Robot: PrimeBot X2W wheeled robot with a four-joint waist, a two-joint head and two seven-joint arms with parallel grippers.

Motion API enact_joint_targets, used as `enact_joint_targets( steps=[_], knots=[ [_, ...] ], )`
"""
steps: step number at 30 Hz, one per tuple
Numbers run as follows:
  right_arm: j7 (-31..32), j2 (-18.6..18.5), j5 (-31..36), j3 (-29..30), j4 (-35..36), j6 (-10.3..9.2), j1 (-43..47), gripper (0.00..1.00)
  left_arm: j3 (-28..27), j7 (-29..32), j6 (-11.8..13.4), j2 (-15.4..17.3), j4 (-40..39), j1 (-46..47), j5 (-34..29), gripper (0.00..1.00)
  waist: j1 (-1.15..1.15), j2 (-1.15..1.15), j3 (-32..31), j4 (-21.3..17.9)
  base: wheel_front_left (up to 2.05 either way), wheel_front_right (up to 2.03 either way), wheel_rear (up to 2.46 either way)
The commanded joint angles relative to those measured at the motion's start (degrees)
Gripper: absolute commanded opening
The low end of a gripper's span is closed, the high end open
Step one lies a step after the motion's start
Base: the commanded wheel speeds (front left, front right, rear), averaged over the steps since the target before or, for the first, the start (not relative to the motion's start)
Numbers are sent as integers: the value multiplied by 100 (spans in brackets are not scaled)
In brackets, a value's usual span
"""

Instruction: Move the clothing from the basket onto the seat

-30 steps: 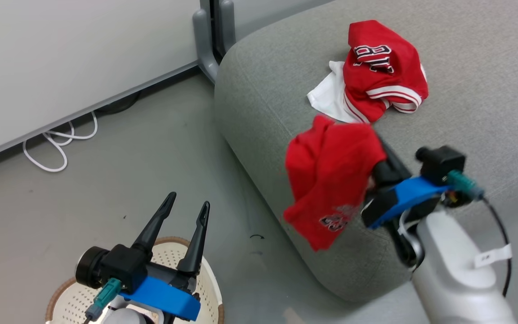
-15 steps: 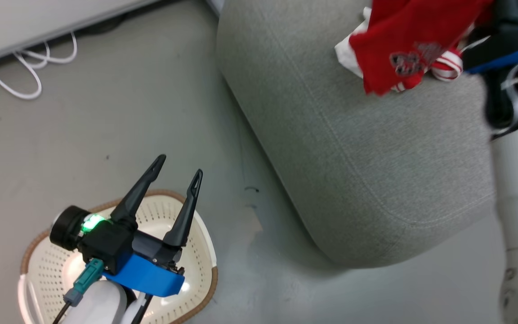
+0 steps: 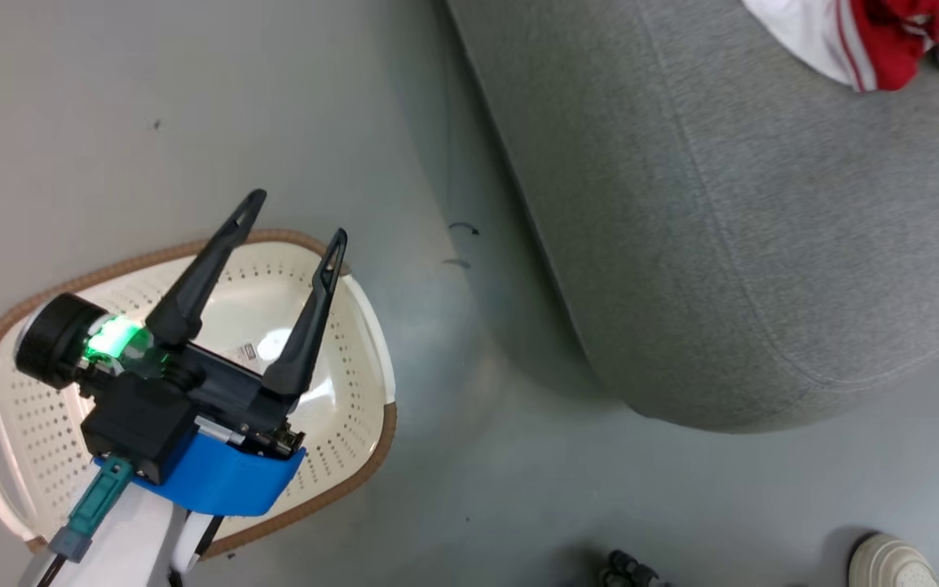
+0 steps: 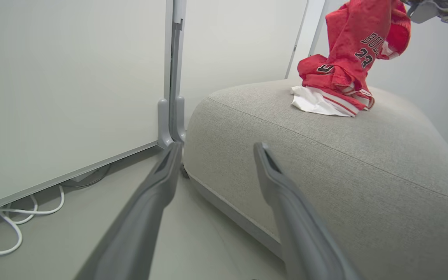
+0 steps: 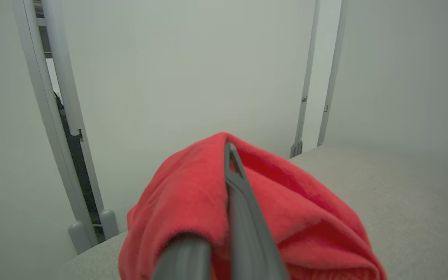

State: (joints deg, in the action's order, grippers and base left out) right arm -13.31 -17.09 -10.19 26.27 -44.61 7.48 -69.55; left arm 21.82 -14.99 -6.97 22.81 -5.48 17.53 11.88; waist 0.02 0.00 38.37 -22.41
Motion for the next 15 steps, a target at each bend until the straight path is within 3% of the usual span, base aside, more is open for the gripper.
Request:
enact_joint_targets(
  steps=[1,7,8,9,10,15],
  knots=[
    [-53,84,67,31,-104,3,-23,0,-24,-27,43,15,-74,83,-59,100,-2,0,261,110,0,0,0],
    [-128,255,446,392,-787,3,266,0,34,-27,35,26,-231,31,-191,100,-2,0,433,200,0,0,0],
    [-124,291,533,417,-927,3,289,41,28,-28,34,15,-242,18,-195,100,-2,0,435,212,0,0,0],
    [-105,316,639,426,-1064,3,309,96,20,-28,35,4,-252,0,-197,100,-2,0,436,223,0,0,0],
    [-58,325,702,444,-1192,3,305,100,11,-27,34,-3,-259,-18,-197,100,-2,0,432,231,0,0,0],
    [-109,326,865,565,-1512,3,241,100,-13,-27,23,-86,-195,-14,-124,100,-2,0,319,296,0,0,0]
  ],
)
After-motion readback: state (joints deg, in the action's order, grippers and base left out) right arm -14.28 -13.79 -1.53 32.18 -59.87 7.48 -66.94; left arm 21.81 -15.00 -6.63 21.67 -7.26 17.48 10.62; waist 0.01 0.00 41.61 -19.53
